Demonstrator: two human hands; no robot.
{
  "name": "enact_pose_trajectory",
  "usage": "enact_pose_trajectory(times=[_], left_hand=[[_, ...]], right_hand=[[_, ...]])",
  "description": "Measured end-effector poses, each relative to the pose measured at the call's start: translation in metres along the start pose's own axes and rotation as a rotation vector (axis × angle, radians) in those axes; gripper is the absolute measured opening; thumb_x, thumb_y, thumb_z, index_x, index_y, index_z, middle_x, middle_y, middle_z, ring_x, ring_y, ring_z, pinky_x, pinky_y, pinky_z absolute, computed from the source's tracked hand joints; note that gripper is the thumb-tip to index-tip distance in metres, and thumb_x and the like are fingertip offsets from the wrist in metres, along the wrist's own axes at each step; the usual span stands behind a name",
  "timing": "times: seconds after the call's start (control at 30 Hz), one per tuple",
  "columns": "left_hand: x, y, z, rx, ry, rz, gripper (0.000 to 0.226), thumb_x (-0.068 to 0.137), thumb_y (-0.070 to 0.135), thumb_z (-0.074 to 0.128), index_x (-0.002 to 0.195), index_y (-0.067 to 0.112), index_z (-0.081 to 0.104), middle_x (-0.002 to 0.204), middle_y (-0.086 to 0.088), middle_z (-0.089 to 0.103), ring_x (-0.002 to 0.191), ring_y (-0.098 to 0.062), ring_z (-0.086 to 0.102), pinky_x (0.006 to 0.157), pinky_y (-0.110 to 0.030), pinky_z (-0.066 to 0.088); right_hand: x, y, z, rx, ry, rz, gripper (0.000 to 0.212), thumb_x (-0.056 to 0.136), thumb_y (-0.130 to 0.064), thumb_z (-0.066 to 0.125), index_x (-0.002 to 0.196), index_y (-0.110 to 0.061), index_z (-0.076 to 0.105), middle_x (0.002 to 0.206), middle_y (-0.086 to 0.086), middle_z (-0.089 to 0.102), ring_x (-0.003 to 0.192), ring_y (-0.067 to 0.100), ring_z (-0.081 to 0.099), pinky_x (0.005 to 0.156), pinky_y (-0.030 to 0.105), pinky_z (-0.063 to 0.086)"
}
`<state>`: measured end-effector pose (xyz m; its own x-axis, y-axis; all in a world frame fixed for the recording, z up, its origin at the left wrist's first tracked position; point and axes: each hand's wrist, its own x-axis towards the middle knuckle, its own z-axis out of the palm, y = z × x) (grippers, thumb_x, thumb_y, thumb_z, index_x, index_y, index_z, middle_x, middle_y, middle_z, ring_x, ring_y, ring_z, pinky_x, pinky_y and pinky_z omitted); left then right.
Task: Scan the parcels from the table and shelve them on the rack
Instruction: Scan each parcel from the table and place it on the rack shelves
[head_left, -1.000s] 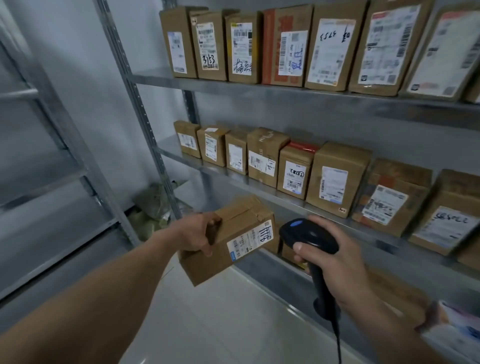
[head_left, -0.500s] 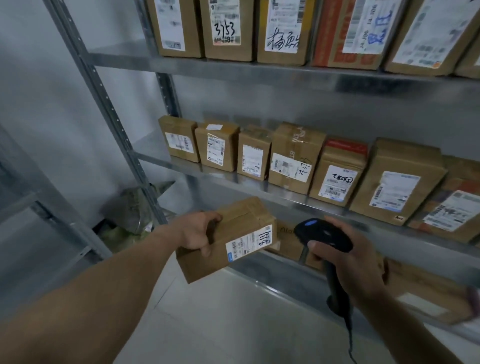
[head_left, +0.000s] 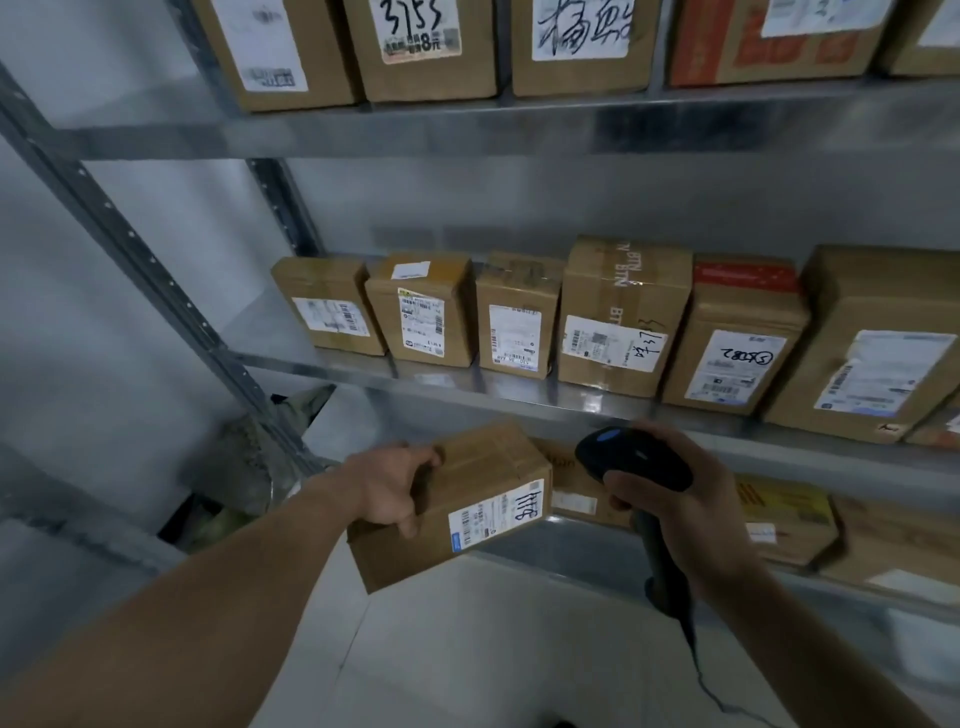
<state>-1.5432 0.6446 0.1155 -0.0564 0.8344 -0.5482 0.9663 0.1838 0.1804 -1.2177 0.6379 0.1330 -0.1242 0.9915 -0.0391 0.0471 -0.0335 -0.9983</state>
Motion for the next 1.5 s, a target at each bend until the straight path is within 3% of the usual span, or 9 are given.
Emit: enact_pose_trajectory(times=[0.17, 0.3, 0.43, 0.57, 0.7, 0.83, 1.07, 1.27, 1.5], left_hand=[[0.032, -0.014, -0.011, 0.043, -0.018, 0.019, 0.090, 0.064, 0.028, 0.086, 0.139, 0.043, 0.039, 0.122, 0.009, 0.048, 0.110, -0.018, 0.053, 0.100, -0.044, 0.048], [0.060, -0.024, -0.016, 0.081, -0.038, 0.055, 0.089, 0.063, 0.029, 0.086, 0.137, 0.044, 0.040, 0.121, 0.010, 0.049, 0.109, -0.017, 0.054, 0.099, -0.043, 0.049], [0.091, -0.037, -0.017, 0.151, -0.061, 0.129, 0.085, 0.062, 0.030, 0.086, 0.131, 0.049, 0.042, 0.120, 0.010, 0.048, 0.108, -0.016, 0.053, 0.097, -0.042, 0.050], [0.127, -0.059, -0.016, 0.218, -0.070, 0.249, 0.084, 0.061, 0.037, 0.085, 0.129, 0.054, 0.039, 0.122, 0.009, 0.048, 0.109, -0.017, 0.053, 0.093, -0.036, 0.049], [0.159, -0.088, -0.014, 0.315, -0.042, 0.364, 0.087, 0.061, 0.044, 0.082, 0.132, 0.053, 0.034, 0.130, 0.009, 0.048, 0.115, -0.019, 0.051, 0.094, -0.039, 0.050], [0.185, -0.108, -0.011, 0.389, -0.033, 0.433, 0.092, 0.065, 0.038, 0.083, 0.142, 0.041, 0.033, 0.138, 0.004, 0.042, 0.123, -0.022, 0.048, 0.099, -0.042, 0.049], [0.223, -0.126, -0.004, 0.432, -0.021, 0.444, 0.089, 0.067, 0.035, 0.076, 0.142, 0.039, 0.028, 0.150, -0.002, 0.032, 0.128, -0.028, 0.047, 0.097, -0.047, 0.051], [0.258, -0.152, 0.016, 0.470, -0.028, 0.400, 0.093, 0.070, 0.039, 0.077, 0.146, 0.034, 0.023, 0.148, -0.006, 0.029, 0.131, -0.034, 0.042, 0.102, -0.052, 0.047], [0.312, -0.172, 0.042, 0.575, -0.033, 0.364, 0.092, 0.074, 0.032, 0.075, 0.145, 0.035, 0.015, 0.147, -0.007, 0.023, 0.132, -0.033, 0.037, 0.099, -0.049, 0.047]], right_hand=[[0.028, 0.009, 0.022, 0.007, -0.024, 0.027, 0.063, 0.061, -0.027, 0.080, 0.122, -0.018, 0.068, 0.087, 0.010, 0.074, 0.066, 0.019, 0.069, 0.055, 0.027, 0.052], [0.042, 0.012, 0.032, -0.022, 0.020, 0.038, 0.061, 0.061, -0.030, 0.081, 0.120, -0.023, 0.068, 0.091, -0.001, 0.076, 0.075, 0.014, 0.073, 0.059, 0.020, 0.053], [0.045, 0.018, 0.044, 0.033, 0.128, 0.060, 0.056, 0.061, -0.031, 0.083, 0.115, -0.030, 0.068, 0.095, -0.002, 0.077, 0.081, 0.025, 0.074, 0.061, 0.032, 0.057], [0.041, 0.032, 0.066, 0.025, 0.284, 0.079, 0.075, 0.055, -0.044, 0.086, 0.125, -0.030, 0.065, 0.105, -0.001, 0.075, 0.090, 0.025, 0.074, 0.072, 0.042, 0.060], [0.033, 0.047, 0.103, 0.058, 0.427, 0.065, 0.056, 0.052, -0.048, 0.085, 0.106, -0.054, 0.070, 0.107, -0.001, 0.074, 0.097, 0.030, 0.072, 0.085, 0.050, 0.058], [0.027, 0.063, 0.133, 0.111, 0.567, 0.106, 0.075, 0.050, -0.049, 0.087, 0.122, -0.036, 0.067, 0.113, 0.011, 0.072, 0.098, 0.037, 0.071, 0.077, 0.046, 0.059], [0.022, 0.075, 0.158, 0.130, 0.638, 0.122, 0.083, 0.053, -0.046, 0.085, 0.131, -0.033, 0.062, 0.115, 0.005, 0.073, 0.097, 0.033, 0.072, 0.072, 0.041, 0.057], [0.026, 0.100, 0.172, 0.149, 0.661, 0.144, 0.075, 0.052, -0.043, 0.084, 0.123, -0.034, 0.064, 0.110, 0.007, 0.073, 0.092, 0.036, 0.072, 0.069, 0.042, 0.058], [0.037, 0.148, 0.183, 0.127, 0.688, 0.187, 0.072, 0.061, -0.027, 0.084, 0.129, -0.024, 0.063, 0.107, 0.008, 0.075, 0.089, 0.039, 0.072, 0.069, 0.044, 0.058]])
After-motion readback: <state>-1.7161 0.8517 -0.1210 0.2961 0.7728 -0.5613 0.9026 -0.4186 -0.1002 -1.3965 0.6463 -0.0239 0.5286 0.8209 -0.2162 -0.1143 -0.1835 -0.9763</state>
